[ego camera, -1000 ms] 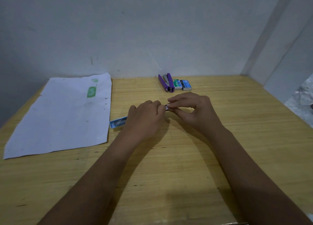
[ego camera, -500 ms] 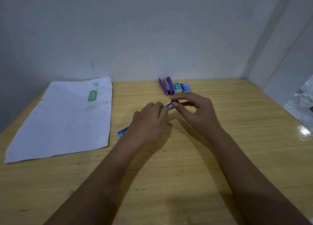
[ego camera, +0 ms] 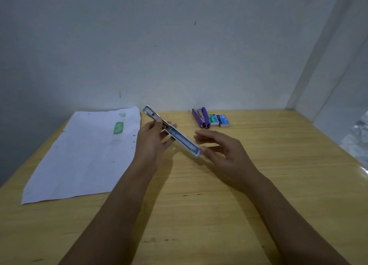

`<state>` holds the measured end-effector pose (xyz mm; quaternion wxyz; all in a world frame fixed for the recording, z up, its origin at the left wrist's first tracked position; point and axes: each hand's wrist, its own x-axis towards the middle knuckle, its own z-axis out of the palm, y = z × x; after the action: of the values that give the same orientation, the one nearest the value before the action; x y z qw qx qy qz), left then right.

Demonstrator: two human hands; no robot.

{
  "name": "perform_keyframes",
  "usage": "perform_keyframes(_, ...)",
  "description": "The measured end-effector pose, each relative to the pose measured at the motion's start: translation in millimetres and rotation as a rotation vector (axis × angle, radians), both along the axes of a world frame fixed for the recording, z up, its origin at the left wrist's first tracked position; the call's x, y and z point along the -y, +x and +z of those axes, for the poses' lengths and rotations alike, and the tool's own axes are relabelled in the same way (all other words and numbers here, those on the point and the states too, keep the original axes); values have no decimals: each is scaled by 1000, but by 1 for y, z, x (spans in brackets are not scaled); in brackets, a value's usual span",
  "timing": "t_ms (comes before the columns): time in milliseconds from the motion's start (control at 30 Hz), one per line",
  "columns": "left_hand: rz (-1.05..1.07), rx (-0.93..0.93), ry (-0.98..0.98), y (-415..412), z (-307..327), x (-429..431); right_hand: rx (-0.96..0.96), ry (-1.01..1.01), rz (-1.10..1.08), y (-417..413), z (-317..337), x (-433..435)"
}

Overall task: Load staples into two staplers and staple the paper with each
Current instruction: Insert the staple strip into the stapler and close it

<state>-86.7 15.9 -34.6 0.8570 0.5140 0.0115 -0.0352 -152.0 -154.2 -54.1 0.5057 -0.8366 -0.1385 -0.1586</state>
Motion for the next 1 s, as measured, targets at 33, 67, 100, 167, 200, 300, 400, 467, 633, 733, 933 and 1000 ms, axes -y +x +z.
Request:
perform_keyframes(33,32,-32,-45,2,-2,-2,-2,5,33,-1,1,-1)
perform_keyframes(67,58,-67,-75,4,-4,-3,0,3,62,-2,1,-1)
perform_keyframes(100,71,-99,-96,6,-5,-4,8,-8,83,-2,2,0)
perform_keyframes(167,68,-125,-114,6,-10,-2,64,-43,97,-1,2,1)
perform_keyframes(200,59,-118,-91,6,-12,0,107,-64,87,0,1,3)
perform_keyframes(300,59,-85,73,3,-15,8,223,-99,49,5,0,7)
perform_keyframes(400,56,25,314,1,-19,14,293,-74,-12,6,2,7)
perform_keyframes(467,38,176,514,-2,-21,18,331,-6,-71,6,3,6)
perform_keyframes(633,-192,358,594,-15,-15,27,318,315,-191,8,7,9)
perform_keyframes(733,-312,382,583,-23,-13,32,261,367,-268,9,9,11)
perform_keyframes(933,-367,384,490,-27,-13,35,56,321,-297,9,10,13)
perform_keyframes(1000,-397,377,492,-26,-14,34,13,299,-269,9,9,11)
